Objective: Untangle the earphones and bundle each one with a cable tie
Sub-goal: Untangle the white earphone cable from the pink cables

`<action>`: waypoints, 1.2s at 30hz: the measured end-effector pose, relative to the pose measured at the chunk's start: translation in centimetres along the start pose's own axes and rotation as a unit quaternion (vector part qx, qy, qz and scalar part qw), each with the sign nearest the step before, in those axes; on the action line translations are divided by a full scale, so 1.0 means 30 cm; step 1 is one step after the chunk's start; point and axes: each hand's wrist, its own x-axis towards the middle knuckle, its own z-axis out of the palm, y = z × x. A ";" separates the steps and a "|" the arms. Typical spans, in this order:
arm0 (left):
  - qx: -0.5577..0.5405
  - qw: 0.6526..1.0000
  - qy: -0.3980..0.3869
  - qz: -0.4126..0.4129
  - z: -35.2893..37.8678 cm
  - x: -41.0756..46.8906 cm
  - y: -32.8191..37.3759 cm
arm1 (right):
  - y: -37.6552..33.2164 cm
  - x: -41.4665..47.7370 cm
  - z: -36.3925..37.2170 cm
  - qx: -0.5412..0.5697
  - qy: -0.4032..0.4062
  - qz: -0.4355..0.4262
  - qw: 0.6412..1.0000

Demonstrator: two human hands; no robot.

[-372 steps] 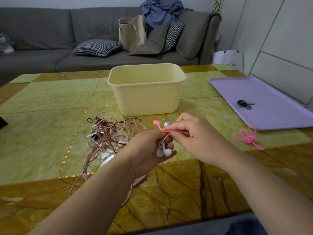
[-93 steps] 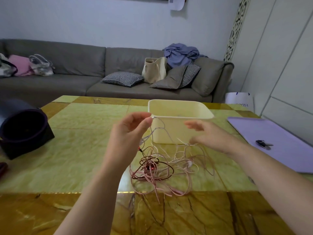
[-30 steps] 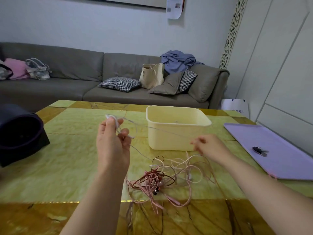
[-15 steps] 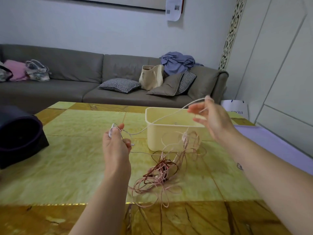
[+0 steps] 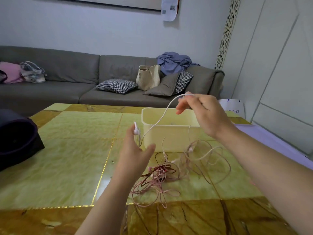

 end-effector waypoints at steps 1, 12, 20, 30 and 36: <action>0.020 0.999 -0.028 0.002 0.010 -0.002 -0.006 | -0.007 0.001 0.001 0.018 -0.012 0.028 0.999; 0.020 0.983 -0.180 0.035 0.146 -0.052 -0.006 | -0.141 -0.022 -0.017 0.130 -0.240 0.282 0.920; 0.201 0.946 -0.254 0.028 0.223 -0.071 -0.039 | -0.168 -0.044 0.014 0.059 -0.171 0.081 0.980; 0.322 0.939 -0.119 -0.024 0.109 0.028 -0.095 | 0.119 -0.072 -0.061 -0.540 -0.280 0.071 0.791; 0.287 0.954 -0.044 -0.076 0.031 0.056 -0.136 | 0.197 -0.078 -0.096 -0.285 -0.096 0.230 0.925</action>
